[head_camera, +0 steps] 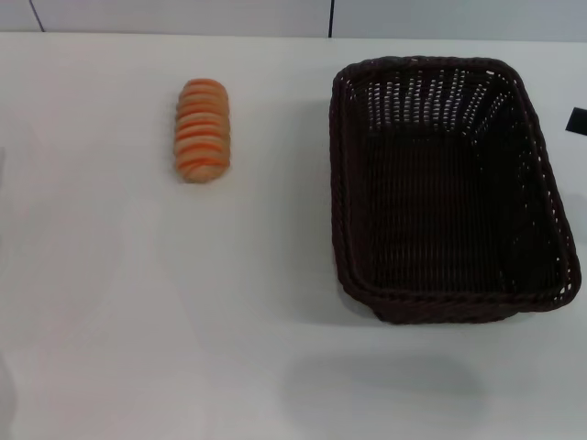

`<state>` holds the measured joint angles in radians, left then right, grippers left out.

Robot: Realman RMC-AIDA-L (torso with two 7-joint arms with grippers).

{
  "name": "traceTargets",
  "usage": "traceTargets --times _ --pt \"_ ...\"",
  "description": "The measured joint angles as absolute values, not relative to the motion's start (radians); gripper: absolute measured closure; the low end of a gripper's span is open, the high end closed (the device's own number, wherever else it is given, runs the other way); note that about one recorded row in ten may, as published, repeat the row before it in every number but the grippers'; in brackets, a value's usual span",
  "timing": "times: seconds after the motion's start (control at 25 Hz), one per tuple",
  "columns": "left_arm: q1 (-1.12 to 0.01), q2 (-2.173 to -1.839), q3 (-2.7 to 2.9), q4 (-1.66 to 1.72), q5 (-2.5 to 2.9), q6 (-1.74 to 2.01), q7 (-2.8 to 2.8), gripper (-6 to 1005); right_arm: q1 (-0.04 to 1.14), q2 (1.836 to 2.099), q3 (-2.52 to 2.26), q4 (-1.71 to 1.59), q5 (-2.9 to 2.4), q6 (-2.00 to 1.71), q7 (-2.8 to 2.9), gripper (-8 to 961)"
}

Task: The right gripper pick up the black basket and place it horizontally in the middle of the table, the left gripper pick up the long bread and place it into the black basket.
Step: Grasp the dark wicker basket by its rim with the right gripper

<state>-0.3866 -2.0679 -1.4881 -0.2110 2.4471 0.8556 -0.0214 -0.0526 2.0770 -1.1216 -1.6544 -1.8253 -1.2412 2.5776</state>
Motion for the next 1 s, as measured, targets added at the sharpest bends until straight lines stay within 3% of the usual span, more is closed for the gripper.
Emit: traceTargets --times 0.44,1.0 --pt "-0.386 -2.068 -1.488 -0.217 2.447 0.850 -0.020 166 -0.017 2.078 -1.090 -1.492 -1.827 -1.216 2.520 133" --pt "-0.385 -2.071 -1.472 -0.228 2.453 0.881 -0.015 165 0.136 2.075 -1.039 -1.245 -1.894 -1.194 2.448 134"
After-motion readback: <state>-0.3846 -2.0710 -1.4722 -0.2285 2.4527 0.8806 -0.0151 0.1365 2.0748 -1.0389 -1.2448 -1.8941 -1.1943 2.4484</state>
